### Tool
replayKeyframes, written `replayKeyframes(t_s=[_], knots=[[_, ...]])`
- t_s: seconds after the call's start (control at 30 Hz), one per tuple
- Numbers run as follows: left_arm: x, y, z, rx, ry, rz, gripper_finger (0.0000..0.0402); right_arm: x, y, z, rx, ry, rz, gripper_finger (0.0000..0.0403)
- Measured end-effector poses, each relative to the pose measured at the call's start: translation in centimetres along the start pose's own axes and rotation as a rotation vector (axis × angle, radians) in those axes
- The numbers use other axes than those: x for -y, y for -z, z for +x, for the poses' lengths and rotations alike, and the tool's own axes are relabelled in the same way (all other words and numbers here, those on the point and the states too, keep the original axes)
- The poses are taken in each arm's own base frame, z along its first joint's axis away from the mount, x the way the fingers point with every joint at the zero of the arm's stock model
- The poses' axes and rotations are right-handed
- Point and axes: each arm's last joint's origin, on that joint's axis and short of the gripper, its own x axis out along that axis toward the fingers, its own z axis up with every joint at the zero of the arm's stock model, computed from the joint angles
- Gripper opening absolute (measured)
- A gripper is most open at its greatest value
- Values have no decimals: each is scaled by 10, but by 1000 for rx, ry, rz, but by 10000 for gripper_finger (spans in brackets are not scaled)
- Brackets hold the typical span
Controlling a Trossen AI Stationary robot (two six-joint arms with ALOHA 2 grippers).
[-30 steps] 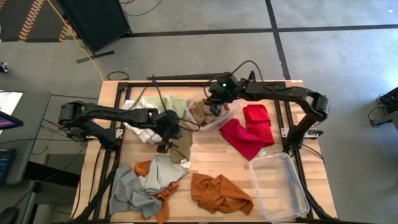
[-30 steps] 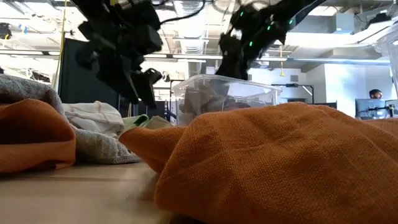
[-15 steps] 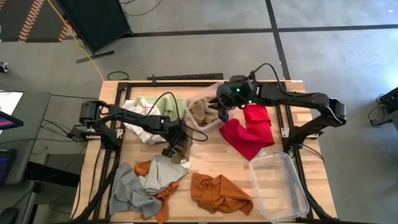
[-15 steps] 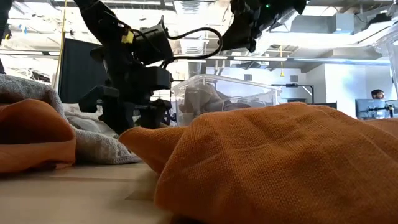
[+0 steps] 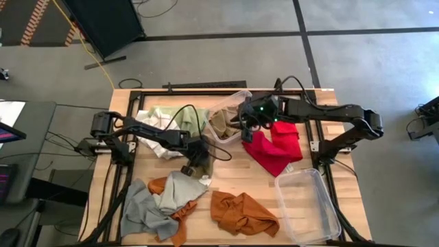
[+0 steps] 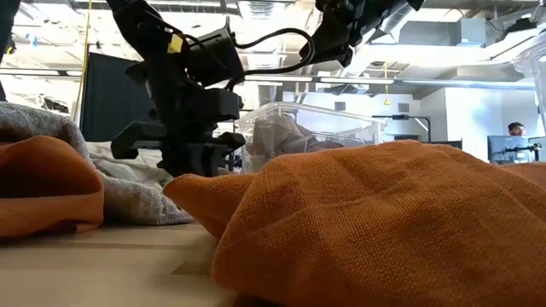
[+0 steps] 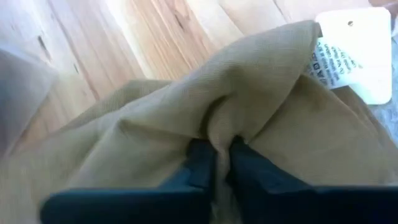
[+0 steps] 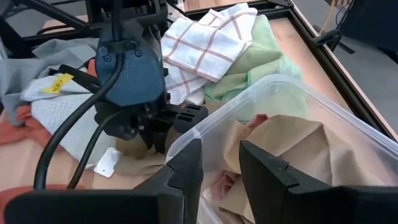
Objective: Sort towels by color in basket
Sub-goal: Put the light brown towel into the top transparent bin
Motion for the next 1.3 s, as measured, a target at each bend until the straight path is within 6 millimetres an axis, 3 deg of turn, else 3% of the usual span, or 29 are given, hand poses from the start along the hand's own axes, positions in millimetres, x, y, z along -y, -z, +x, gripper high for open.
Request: replayKeyframes(t_s=[0.17,0.3,0.73,0.97,1.3], knots=[[5,-2,-4,-13,-11,26,14,-5,0,0,-1,-12,-9,134],[7,-9,-22,-19,-59,53,7,-10,2,1,-16,-23,-16,134],[8,-23,-131,177,-318,95,5,-36,12,1,-108,-47,-52,134],[2,-24,-175,349,-504,93,5,-52,16,0,-121,7,-46,134],[-21,-25,-197,493,-686,125,5,-91,25,1,-127,64,-31,134]])
